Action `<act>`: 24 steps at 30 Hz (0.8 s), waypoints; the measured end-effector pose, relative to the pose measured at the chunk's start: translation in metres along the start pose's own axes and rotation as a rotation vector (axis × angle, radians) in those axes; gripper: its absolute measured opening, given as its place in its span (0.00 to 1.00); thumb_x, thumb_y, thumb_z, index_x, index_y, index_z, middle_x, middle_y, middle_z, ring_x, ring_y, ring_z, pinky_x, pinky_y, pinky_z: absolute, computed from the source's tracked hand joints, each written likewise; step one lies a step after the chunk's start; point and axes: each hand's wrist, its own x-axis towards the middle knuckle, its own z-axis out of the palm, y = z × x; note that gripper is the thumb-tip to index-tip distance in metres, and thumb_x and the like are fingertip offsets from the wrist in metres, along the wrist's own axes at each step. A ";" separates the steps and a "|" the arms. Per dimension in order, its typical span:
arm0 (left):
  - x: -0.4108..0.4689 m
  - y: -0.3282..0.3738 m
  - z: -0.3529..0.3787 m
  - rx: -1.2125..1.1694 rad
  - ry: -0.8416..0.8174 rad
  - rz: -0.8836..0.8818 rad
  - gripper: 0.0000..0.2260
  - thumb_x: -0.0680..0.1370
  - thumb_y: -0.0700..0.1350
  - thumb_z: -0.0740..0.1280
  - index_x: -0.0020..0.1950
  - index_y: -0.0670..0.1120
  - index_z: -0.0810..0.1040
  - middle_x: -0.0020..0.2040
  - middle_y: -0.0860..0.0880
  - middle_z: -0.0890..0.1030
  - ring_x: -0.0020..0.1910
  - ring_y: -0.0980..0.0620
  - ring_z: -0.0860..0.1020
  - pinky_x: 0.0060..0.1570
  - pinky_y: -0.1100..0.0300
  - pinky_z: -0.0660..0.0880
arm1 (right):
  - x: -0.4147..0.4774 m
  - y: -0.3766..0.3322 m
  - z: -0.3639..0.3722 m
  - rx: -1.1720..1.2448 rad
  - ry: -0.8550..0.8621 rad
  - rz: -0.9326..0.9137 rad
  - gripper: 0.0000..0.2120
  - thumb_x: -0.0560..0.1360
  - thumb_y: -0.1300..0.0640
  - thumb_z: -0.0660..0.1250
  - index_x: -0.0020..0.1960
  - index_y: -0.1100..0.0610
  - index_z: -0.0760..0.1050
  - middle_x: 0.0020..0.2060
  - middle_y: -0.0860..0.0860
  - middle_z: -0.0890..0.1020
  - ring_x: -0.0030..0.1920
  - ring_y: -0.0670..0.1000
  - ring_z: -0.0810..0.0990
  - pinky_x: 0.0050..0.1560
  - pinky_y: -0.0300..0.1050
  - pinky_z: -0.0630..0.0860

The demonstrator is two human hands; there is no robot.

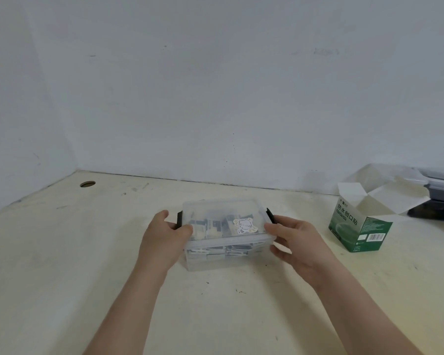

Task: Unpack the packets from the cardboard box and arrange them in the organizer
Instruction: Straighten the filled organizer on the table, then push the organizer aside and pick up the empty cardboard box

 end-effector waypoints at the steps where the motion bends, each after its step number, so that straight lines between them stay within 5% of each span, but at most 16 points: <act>1: 0.000 0.000 0.001 0.047 0.034 0.029 0.29 0.73 0.44 0.69 0.74 0.45 0.65 0.47 0.55 0.78 0.53 0.47 0.78 0.58 0.47 0.75 | 0.000 -0.001 0.001 -0.049 0.023 -0.044 0.09 0.75 0.65 0.69 0.53 0.54 0.80 0.43 0.49 0.86 0.41 0.47 0.81 0.48 0.45 0.78; 5: -0.010 0.006 0.004 0.164 0.095 0.144 0.07 0.74 0.44 0.67 0.48 0.55 0.81 0.39 0.56 0.81 0.45 0.49 0.80 0.48 0.53 0.76 | -0.004 -0.005 0.008 -0.239 0.042 -0.185 0.17 0.76 0.68 0.65 0.38 0.49 0.81 0.37 0.49 0.86 0.36 0.44 0.81 0.49 0.49 0.80; 8: -0.009 0.004 0.008 0.231 0.126 0.219 0.10 0.74 0.44 0.65 0.34 0.56 0.76 0.40 0.49 0.84 0.43 0.46 0.81 0.42 0.53 0.76 | -0.002 -0.005 0.012 -0.423 0.078 -0.265 0.23 0.75 0.66 0.63 0.35 0.41 0.83 0.42 0.53 0.86 0.39 0.47 0.77 0.50 0.55 0.80; 12: 0.002 -0.002 0.013 0.452 0.183 0.355 0.08 0.75 0.42 0.61 0.41 0.43 0.79 0.35 0.43 0.80 0.33 0.43 0.76 0.30 0.57 0.67 | 0.009 -0.001 0.012 -0.683 0.137 -0.317 0.11 0.75 0.62 0.60 0.52 0.63 0.79 0.40 0.61 0.83 0.32 0.49 0.67 0.32 0.42 0.65; 15: 0.007 -0.005 0.015 0.558 0.180 0.396 0.10 0.77 0.43 0.58 0.39 0.43 0.75 0.33 0.43 0.76 0.31 0.47 0.71 0.29 0.57 0.64 | 0.009 -0.002 0.010 -0.824 0.134 -0.327 0.12 0.76 0.61 0.58 0.50 0.60 0.80 0.30 0.51 0.75 0.27 0.50 0.65 0.29 0.41 0.65; 17: 0.010 -0.004 0.016 0.651 0.185 0.405 0.11 0.79 0.45 0.55 0.41 0.44 0.73 0.38 0.46 0.75 0.39 0.46 0.72 0.32 0.56 0.66 | 0.007 -0.005 0.009 -0.912 0.106 -0.320 0.12 0.78 0.59 0.57 0.49 0.56 0.79 0.30 0.49 0.75 0.27 0.49 0.66 0.31 0.42 0.66; 20: 0.008 0.000 0.018 0.696 0.234 0.437 0.10 0.81 0.46 0.56 0.54 0.46 0.75 0.52 0.47 0.74 0.53 0.46 0.69 0.39 0.55 0.67 | 0.003 -0.009 0.004 -0.969 0.046 -0.287 0.15 0.81 0.50 0.56 0.63 0.50 0.75 0.53 0.46 0.81 0.42 0.49 0.76 0.44 0.43 0.71; 22: 0.002 0.002 0.022 0.610 0.297 0.609 0.12 0.80 0.45 0.60 0.62 0.48 0.77 0.57 0.48 0.75 0.56 0.47 0.70 0.42 0.57 0.68 | -0.002 -0.009 -0.006 -1.034 0.140 -0.295 0.22 0.81 0.48 0.56 0.74 0.51 0.64 0.69 0.48 0.73 0.61 0.53 0.75 0.59 0.46 0.70; 24: -0.005 0.004 0.027 0.542 0.203 0.762 0.11 0.78 0.49 0.65 0.59 0.51 0.80 0.55 0.52 0.77 0.55 0.50 0.73 0.47 0.58 0.70 | -0.006 -0.011 -0.019 -1.169 0.297 -0.380 0.25 0.81 0.50 0.57 0.77 0.53 0.57 0.74 0.53 0.65 0.67 0.58 0.70 0.63 0.51 0.67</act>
